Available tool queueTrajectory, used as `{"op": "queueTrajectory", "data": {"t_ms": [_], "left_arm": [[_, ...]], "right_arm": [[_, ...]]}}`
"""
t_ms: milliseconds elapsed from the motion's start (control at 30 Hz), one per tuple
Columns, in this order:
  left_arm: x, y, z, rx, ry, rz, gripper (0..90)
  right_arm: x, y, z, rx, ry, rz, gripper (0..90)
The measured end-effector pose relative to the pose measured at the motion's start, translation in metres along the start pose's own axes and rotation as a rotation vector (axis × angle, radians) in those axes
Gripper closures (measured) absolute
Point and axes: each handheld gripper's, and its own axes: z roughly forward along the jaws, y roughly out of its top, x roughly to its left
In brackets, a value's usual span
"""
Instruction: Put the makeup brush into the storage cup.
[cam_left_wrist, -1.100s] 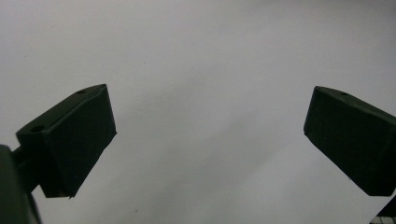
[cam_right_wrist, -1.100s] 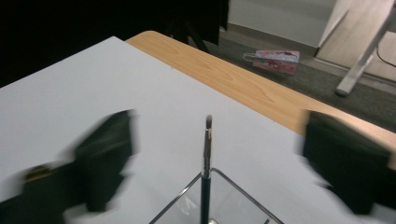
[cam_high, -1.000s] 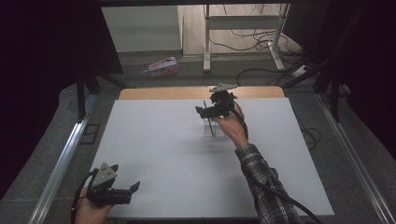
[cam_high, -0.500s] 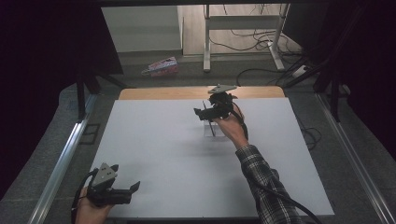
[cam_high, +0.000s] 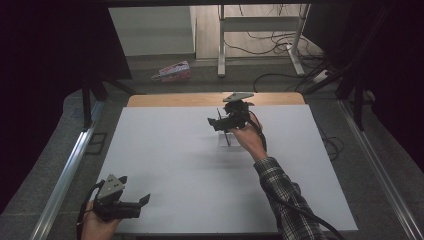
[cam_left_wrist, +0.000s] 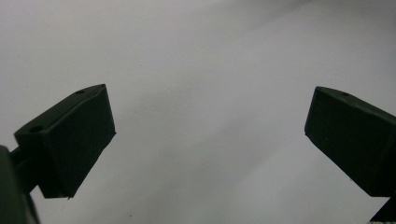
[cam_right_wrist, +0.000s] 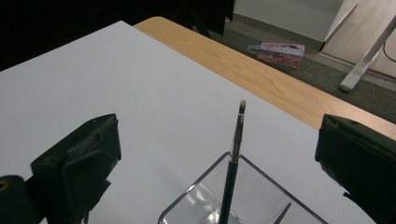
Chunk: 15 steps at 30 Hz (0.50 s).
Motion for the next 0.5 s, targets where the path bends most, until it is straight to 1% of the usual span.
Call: {"op": "queueTrajectory", "data": {"t_ms": [333,500], "left_arm": [[0.001,0.000,0.000,-0.013,-0.016,-0.013,1.5],[0.001,0.000,0.000,-0.015,-0.018,-0.014,1.4]], "right_arm": [[0.002,0.000,-0.008,0.000,0.016,-0.008,0.4],[0.002,0.000,-0.013,-0.001,0.031,0.002,1.1]]}}
